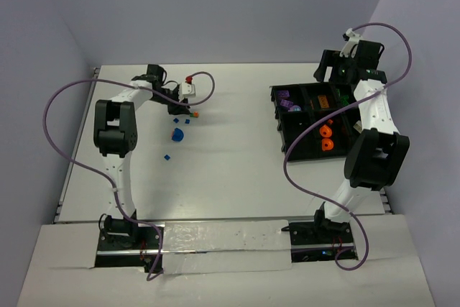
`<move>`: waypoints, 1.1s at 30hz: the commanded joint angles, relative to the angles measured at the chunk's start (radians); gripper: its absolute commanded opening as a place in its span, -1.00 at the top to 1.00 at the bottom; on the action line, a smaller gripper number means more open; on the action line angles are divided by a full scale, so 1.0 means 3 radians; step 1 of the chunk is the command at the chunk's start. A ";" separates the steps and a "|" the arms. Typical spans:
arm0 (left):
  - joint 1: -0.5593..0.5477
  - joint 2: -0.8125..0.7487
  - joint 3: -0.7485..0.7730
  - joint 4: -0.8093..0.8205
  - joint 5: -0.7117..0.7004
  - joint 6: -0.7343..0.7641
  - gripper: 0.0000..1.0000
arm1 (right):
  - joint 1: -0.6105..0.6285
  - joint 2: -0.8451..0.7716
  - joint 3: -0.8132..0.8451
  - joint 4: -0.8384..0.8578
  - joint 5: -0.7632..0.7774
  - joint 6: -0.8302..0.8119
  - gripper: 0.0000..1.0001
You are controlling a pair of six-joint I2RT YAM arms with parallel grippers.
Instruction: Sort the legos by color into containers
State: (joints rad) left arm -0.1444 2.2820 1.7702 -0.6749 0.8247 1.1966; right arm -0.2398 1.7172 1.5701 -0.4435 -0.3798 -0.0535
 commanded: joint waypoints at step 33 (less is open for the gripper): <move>-0.0270 0.0169 0.0151 -0.0173 -0.0222 -0.0081 0.14 | 0.0011 -0.0002 0.0125 -0.0051 -0.0053 -0.0031 -0.89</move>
State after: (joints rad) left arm -0.2109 2.3066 1.7791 -0.7330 0.7892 1.1934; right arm -0.2398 1.7191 1.5658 -0.4614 -0.3870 -0.0605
